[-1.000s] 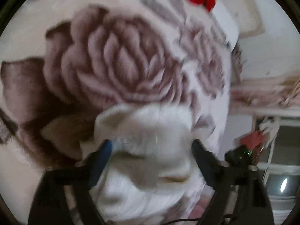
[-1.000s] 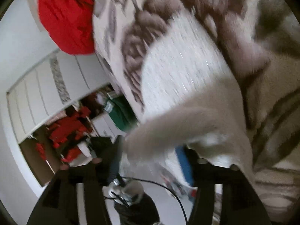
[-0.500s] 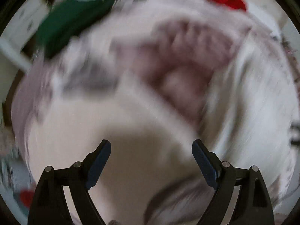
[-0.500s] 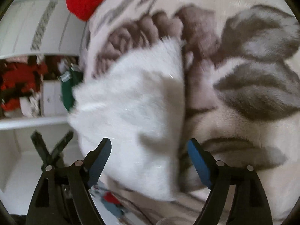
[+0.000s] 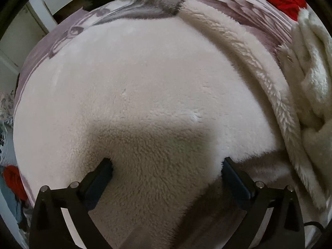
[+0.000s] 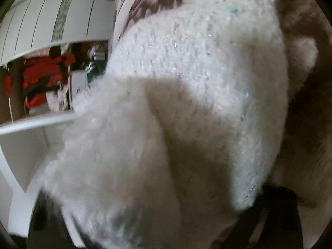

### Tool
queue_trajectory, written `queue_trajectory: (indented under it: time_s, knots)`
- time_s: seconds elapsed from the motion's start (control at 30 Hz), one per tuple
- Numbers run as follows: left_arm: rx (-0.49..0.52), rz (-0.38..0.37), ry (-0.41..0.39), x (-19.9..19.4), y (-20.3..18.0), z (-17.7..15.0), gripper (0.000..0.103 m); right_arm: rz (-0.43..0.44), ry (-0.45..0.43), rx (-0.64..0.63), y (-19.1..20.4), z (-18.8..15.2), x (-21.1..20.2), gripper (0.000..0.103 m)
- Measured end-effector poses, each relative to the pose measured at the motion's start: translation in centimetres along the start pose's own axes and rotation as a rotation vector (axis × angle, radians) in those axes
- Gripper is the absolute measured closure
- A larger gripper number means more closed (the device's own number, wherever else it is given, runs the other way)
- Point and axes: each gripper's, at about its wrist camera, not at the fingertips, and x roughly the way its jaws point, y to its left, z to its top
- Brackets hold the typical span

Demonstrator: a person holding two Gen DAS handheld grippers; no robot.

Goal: Fold large clothes

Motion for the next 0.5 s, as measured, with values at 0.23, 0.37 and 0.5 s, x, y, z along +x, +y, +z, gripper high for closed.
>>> queue_trajectory:
  time_s: [0.23, 0.37, 0.5]
  knots:
    - [0.029, 0.03, 0.087, -1.8, -0.3, 2.2, 0.0, 0.119, -0.286, 0.34, -2.4, -9.6, -4.2, 0.054]
    - [0.125, 0.105, 0.06, -4.5, -1.3, 3.4, 0.0, 0.263, -0.463, 0.672, -4.9, -23.2, -5.4, 0.054]
    - [0.226, 0.146, 0.012, -8.0, -3.4, 3.7, 0.0, 0.252, -0.384, 0.886, -7.8, -32.9, -3.1, 0.041]
